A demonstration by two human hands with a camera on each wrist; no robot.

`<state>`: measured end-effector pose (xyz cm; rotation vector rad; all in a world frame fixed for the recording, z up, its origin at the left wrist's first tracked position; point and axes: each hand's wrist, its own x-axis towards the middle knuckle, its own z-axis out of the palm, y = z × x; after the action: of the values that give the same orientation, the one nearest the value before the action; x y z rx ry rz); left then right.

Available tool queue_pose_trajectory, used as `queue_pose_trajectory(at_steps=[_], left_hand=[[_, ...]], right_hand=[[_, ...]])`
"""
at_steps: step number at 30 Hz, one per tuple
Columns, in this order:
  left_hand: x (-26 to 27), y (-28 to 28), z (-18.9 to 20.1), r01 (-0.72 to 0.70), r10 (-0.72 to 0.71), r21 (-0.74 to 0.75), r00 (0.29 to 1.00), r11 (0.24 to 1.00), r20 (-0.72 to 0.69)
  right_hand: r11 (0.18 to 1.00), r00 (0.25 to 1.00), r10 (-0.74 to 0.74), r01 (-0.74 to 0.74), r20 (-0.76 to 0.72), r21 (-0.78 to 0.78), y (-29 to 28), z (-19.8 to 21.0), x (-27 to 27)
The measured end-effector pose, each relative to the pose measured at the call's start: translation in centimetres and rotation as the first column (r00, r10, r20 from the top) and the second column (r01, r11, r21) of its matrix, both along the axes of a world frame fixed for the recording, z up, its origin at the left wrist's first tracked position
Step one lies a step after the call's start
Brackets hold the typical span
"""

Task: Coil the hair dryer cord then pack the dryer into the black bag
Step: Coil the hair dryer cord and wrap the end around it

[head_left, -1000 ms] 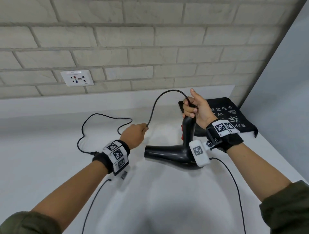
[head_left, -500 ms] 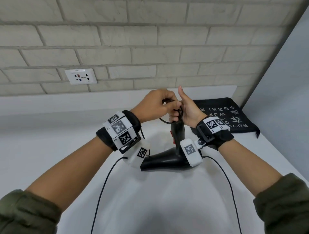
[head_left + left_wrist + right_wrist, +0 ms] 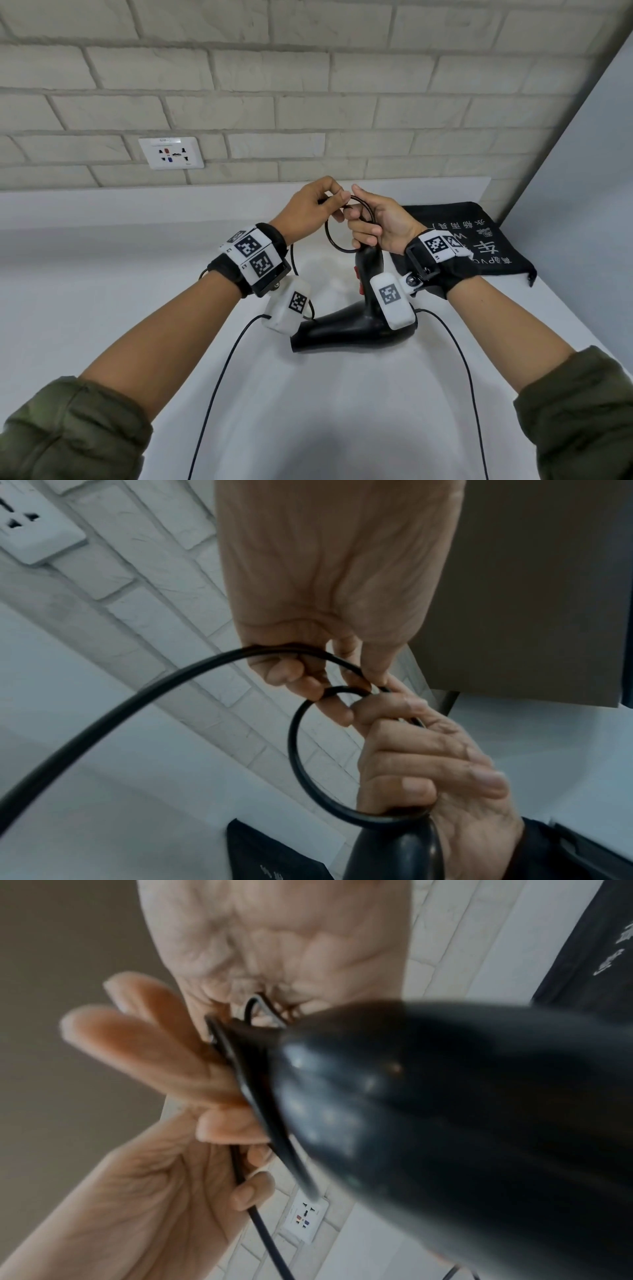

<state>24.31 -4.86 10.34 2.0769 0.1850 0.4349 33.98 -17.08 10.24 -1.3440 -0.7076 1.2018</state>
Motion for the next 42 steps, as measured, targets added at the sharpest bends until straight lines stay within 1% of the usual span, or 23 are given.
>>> queue_pose_trajectory(at_steps=[4,8,11,14,17,20,23,25,26,28,29,31,32,34,35,37,38,39,40,41,42], left_hand=[[-0.2,0.1,-0.5,-0.026,0.029,-0.095,0.999,0.995,0.030],[-0.6,-0.2,-0.2,-0.012,0.027,-0.181,0.997,0.983,0.079],[-0.8,0.1,-0.6,-0.018,0.027,-0.237,0.999,0.971,0.033],[-0.8,0.6,-1.0,-0.031,0.029,-0.258,1.000,0.966,-0.011],[-0.6,0.7,-0.8,-0.035,0.045,-0.283,0.999,0.958,0.029],[-0.6,0.4,-0.5,-0.041,0.060,-0.279,0.996,0.959,0.060],[-0.9,0.5,-1.0,-0.070,0.088,-0.269,0.994,0.961,0.058],[-1.5,1.0,-1.7,-0.081,0.078,-0.265,0.997,0.961,-0.021],[-2.0,1.3,-2.3,-0.078,0.053,-0.271,0.994,0.959,-0.099],[-3.2,1.9,-4.0,-0.041,-0.033,-0.252,0.959,0.967,-0.283],[-4.0,2.1,-5.1,-0.016,-0.071,-0.241,0.935,0.970,-0.346],[-5.4,2.7,-7.3,-0.002,-0.102,-0.238,0.900,0.971,-0.423],[-6.0,3.1,-8.2,-0.017,-0.101,-0.253,0.890,0.967,-0.446],[-7.1,4.2,-9.6,-0.078,-0.074,-0.320,0.897,0.944,-0.436],[-7.5,4.5,-9.8,-0.117,-0.034,-0.356,0.920,0.927,-0.391],[-8.1,4.9,-9.5,-0.212,0.130,-0.376,0.964,0.902,-0.232],[-8.4,4.8,-9.1,-0.264,0.232,-0.333,0.963,0.905,-0.136],[-8.5,4.7,-8.5,-0.314,0.314,-0.248,0.949,0.917,-0.040],[-8.6,4.4,-7.8,-0.350,0.357,-0.124,0.933,0.928,0.038],[-8.7,4.1,-7.1,-0.345,0.341,0.029,0.936,0.938,0.088],[-8.9,3.5,-6.3,-0.290,0.277,0.210,0.957,0.933,0.093]], right_hand=[[1.000,1.000,-0.013,0.013,-0.002,0.011,0.1,0.1,0.0],[0.999,0.998,0.010,-0.007,-0.056,0.038,0.0,0.0,0.4],[0.999,0.998,0.000,0.004,-0.068,0.051,-0.1,-0.2,0.8],[0.999,0.999,-0.012,0.014,-0.051,0.038,0.0,0.0,0.9],[1.000,0.998,-0.018,0.019,-0.055,0.022,0.2,0.4,0.8],[1.000,0.996,0.013,-0.010,-0.092,0.029,0.5,0.1,1.1],[0.999,0.996,0.006,-0.003,-0.092,0.036,0.8,-0.2,1.3],[0.998,0.995,-0.022,0.029,-0.100,0.060,0.6,-0.2,1.5],[0.996,0.994,-0.036,0.044,-0.105,0.076,0.3,-0.1,1.7],[0.993,0.992,-0.061,0.072,-0.110,0.094,-0.3,-0.1,2.1],[0.992,0.991,-0.072,0.083,-0.112,0.098,-0.6,-0.1,2.4],[0.988,0.988,-0.095,0.108,-0.118,0.107,-1.3,-0.1,2.9],[0.986,0.987,-0.112,0.125,-0.119,0.111,-1.6,-0.2,3.1],[0.979,0.982,-0.155,0.167,-0.111,0.117,-2.2,-0.3,3.4],[0.974,0.978,-0.177,0.190,-0.107,0.122,-2.4,-0.3,3.7],[0.965,0.972,-0.204,0.219,-0.117,0.141,-2.7,-0.6,4.2],[0.962,0.970,-0.208,0.227,-0.130,0.152,-2.8,-0.7,4.5],[0.959,0.967,-0.212,0.234,-0.142,0.161,-2.7,-0.8,4.7],[0.956,0.964,-0.216,0.240,-0.154,0.167,-2.6,-0.9,4.8],[0.954,0.962,-0.221,0.247,-0.159,0.168,-2.4,-0.9,4.7],[0.954,0.961,-0.223,0.250,-0.164,0.166,-2.2,-1.0,4.6]])
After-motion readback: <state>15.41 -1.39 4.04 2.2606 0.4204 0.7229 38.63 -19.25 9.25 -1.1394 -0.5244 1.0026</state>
